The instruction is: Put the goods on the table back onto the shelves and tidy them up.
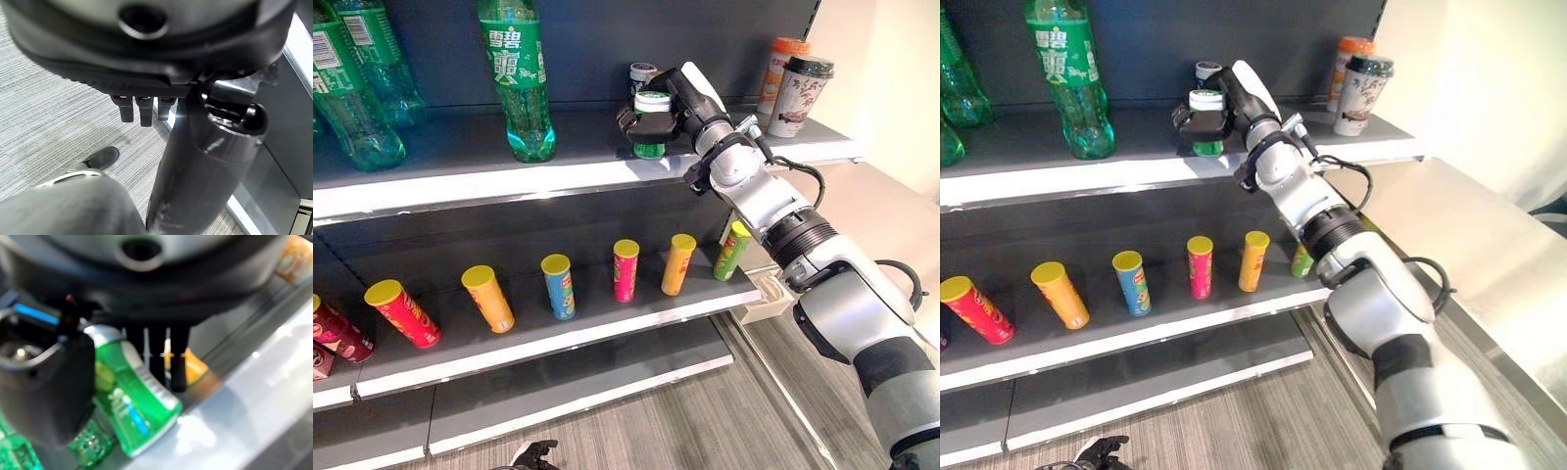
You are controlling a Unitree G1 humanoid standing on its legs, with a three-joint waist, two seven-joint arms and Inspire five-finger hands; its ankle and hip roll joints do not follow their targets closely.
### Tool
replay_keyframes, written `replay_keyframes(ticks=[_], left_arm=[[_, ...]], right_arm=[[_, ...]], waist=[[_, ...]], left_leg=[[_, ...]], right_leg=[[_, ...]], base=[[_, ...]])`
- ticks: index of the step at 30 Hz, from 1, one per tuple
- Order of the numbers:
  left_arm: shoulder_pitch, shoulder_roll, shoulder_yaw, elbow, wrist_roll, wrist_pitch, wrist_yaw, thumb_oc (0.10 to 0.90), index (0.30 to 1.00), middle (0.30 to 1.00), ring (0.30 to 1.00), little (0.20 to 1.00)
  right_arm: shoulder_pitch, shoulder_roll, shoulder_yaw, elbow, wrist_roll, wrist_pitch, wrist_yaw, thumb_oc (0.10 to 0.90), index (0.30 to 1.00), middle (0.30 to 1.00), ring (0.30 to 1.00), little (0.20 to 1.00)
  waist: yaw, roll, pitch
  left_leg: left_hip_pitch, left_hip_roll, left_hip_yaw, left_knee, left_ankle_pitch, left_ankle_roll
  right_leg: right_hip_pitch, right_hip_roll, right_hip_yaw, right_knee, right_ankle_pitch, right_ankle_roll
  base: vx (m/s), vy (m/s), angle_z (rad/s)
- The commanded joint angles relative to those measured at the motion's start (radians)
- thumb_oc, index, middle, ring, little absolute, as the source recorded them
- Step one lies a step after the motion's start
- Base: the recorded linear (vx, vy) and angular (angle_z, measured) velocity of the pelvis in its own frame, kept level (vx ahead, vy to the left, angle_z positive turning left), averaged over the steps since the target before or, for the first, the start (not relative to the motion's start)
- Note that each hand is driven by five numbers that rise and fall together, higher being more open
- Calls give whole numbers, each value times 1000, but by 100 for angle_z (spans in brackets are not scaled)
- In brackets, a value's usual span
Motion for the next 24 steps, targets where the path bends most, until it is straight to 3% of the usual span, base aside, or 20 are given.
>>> replay_keyframes(ticks=[1,13,24], left_arm=[[-49,40,-55,38,13,-33,-8,800,900,900,900,900],[-46,49,-61,39,22,-41,-13,800,900,900,900,900],[-35,55,-61,29,18,-40,-13,800,900,900,900,900]], right_arm=[[-194,-16,-36,115,-18,-53,-48,400,300,300,300,300],[-174,-25,-43,209,-22,-49,-42,400,300,300,300,300],[-169,-47,-37,234,-2,-54,-38,400,300,300,300,300]], waist=[[32,-55,-5],[64,-62,1],[65,-62,-4]], left_leg=[[23,-32,-18,6,-120,13],[5,-35,-38,6,-117,12],[14,-32,-42,6,-121,9]], right_leg=[[49,-43,6,40,-64,48],[46,-42,-13,44,-67,50],[58,-37,-25,38,-73,45]], base=[[28,7,5],[18,-4,5],[16,-12,1]])
